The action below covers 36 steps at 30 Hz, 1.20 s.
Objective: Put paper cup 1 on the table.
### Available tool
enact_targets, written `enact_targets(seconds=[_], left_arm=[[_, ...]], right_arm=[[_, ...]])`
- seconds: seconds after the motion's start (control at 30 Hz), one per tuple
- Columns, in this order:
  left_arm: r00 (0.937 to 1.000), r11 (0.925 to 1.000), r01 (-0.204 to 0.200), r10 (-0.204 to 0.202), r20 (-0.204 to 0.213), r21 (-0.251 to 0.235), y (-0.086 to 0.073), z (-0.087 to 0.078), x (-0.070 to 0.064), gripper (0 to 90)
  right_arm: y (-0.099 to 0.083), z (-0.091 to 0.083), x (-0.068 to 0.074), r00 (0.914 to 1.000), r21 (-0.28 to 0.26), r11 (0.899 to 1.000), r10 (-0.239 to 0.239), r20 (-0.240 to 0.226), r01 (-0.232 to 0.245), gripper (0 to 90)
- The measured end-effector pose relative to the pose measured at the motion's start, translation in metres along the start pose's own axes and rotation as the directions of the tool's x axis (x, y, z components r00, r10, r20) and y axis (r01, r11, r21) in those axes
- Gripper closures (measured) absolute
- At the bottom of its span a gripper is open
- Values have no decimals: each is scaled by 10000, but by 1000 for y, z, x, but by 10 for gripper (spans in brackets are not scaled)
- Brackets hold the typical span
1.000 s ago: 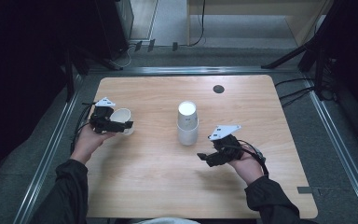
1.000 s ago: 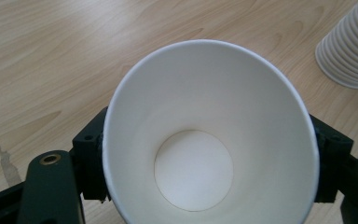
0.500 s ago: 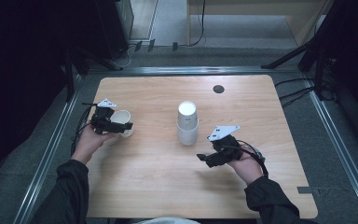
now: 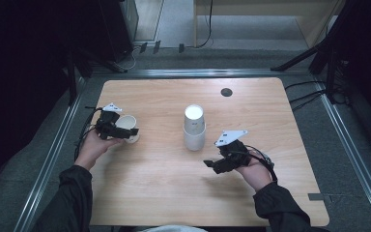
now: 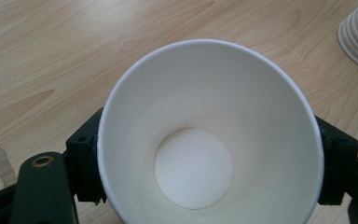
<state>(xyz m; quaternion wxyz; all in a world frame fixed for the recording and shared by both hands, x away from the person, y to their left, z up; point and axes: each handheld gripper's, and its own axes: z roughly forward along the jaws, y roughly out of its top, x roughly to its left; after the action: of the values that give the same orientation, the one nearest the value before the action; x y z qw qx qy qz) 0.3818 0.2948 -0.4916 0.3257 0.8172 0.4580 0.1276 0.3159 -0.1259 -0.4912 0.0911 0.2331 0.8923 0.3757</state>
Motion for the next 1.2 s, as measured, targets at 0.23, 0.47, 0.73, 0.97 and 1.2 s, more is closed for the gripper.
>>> enact_targets(seconds=[0.23,0.47,0.73,0.97,1.2], left_arm=[[9987,9996,277,-274,438,-67,1,-2,1,153],[9976,9983,492,-475,506,-323,3,-9,0,130],[9983,9963,459,-432,380,-728,6,-24,-5,129],[9987,9913,416,-375,351,-1251,9,-45,-16,128],[9992,9904,19,38,408,-1385,11,-58,-31,131]], right_arm=[[0,0,0,10000,-43,10000,9,5,-9,222],[0,-1,0,10000,-108,9999,-48,-29,47,222],[2,1,-1,9990,-313,9986,-441,-117,437,202],[7,1,-4,10000,-632,9980,-93,-20,92,163],[14,-3,-11,9998,-442,9989,162,-149,-168,145]])
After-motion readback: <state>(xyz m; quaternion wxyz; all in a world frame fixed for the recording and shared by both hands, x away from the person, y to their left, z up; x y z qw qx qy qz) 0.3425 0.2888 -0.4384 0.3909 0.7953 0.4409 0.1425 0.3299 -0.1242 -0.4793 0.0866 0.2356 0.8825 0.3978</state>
